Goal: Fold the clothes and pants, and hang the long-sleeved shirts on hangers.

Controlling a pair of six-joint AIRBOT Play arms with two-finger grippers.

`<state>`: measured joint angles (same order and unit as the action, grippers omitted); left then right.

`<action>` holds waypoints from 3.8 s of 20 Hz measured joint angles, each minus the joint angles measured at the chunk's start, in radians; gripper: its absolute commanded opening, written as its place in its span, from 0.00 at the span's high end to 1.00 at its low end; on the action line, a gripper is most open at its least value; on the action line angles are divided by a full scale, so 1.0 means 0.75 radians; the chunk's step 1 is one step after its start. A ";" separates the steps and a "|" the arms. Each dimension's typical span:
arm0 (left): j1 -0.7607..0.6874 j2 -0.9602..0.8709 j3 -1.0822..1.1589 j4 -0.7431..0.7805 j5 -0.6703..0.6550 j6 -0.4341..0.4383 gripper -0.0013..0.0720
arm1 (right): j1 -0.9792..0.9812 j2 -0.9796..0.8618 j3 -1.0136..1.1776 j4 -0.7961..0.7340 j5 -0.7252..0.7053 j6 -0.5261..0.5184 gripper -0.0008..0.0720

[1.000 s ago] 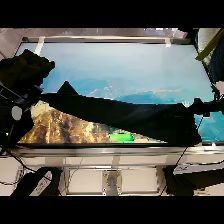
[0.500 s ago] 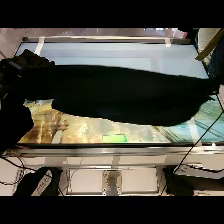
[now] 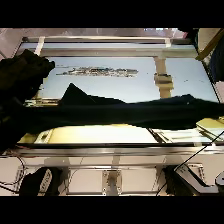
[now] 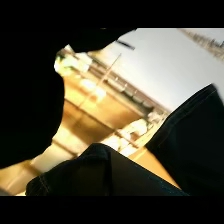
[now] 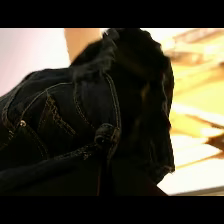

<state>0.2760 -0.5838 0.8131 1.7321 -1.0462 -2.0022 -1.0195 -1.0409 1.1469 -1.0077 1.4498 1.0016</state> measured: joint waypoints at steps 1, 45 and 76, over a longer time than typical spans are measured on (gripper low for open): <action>0.003 0.026 -0.064 0.008 -0.020 0.012 0.96 | -0.025 0.019 -0.082 -0.043 -0.010 -0.006 0.93; -0.075 -0.648 -0.131 -0.638 0.481 -0.049 0.03 | 0.095 -0.077 -0.161 -0.079 -0.350 0.236 0.20; -0.163 -0.702 -0.102 -1.056 0.807 0.421 0.96 | 0.072 -0.164 -0.479 0.032 -0.405 0.269 0.20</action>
<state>0.1535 -1.1103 0.7364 0.9401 -0.4408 -1.6867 -0.9657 -1.1637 0.7876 -0.9840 1.1458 1.2034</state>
